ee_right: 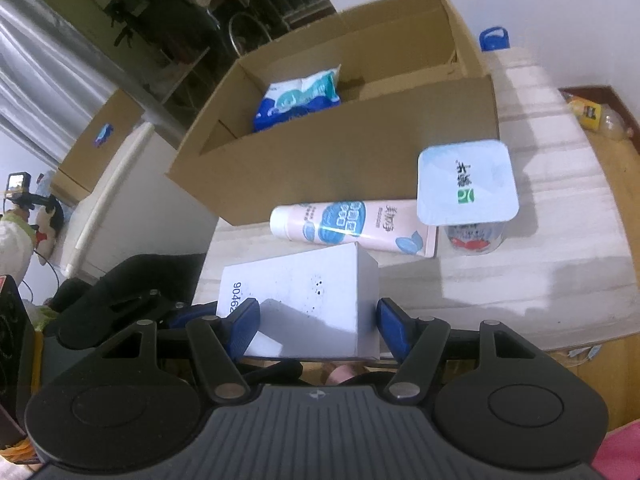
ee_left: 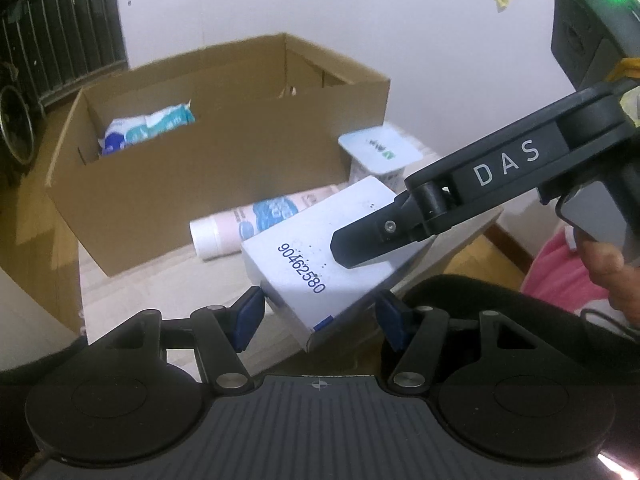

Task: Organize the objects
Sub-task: 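Lift the white box with the right tool and lower it into the cardboard box, then open the right tool to release the white box beside the wipes, then withdraw both tools from the cardboard box back over the table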

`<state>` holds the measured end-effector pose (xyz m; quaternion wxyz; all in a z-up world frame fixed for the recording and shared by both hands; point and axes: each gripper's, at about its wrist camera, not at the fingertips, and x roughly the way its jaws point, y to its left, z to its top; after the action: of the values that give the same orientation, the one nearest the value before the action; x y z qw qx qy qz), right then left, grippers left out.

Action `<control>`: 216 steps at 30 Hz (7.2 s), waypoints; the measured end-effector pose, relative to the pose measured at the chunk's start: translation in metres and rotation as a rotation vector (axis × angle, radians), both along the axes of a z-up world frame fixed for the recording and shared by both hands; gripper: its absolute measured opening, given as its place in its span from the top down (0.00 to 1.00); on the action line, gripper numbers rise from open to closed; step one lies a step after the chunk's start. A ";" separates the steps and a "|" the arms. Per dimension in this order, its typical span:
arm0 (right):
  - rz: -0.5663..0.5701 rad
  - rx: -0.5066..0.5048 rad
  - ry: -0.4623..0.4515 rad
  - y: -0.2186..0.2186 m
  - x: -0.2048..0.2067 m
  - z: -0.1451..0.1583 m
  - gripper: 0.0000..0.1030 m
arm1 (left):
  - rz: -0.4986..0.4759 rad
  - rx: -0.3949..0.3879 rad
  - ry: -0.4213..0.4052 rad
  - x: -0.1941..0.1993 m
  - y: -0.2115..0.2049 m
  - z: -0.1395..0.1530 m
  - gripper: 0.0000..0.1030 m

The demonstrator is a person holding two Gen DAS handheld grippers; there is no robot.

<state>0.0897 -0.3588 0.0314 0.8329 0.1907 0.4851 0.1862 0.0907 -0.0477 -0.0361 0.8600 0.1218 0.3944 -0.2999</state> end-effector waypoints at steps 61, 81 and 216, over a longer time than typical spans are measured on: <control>-0.098 -0.235 0.064 0.008 0.240 0.022 0.34 | -0.019 0.056 0.223 0.255 -0.045 0.009 0.41; -0.112 -0.348 0.102 0.028 0.259 -0.008 0.31 | 0.015 0.108 0.232 0.275 -0.049 -0.014 0.40; -0.096 -0.310 0.039 -0.060 0.173 0.014 0.71 | -0.202 0.230 0.131 0.130 -0.018 0.023 0.78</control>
<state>0.2626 -0.4183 0.0454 0.8508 0.0864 0.5143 0.0652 0.2204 -0.0661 -0.0135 0.7784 0.2387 0.4672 -0.3448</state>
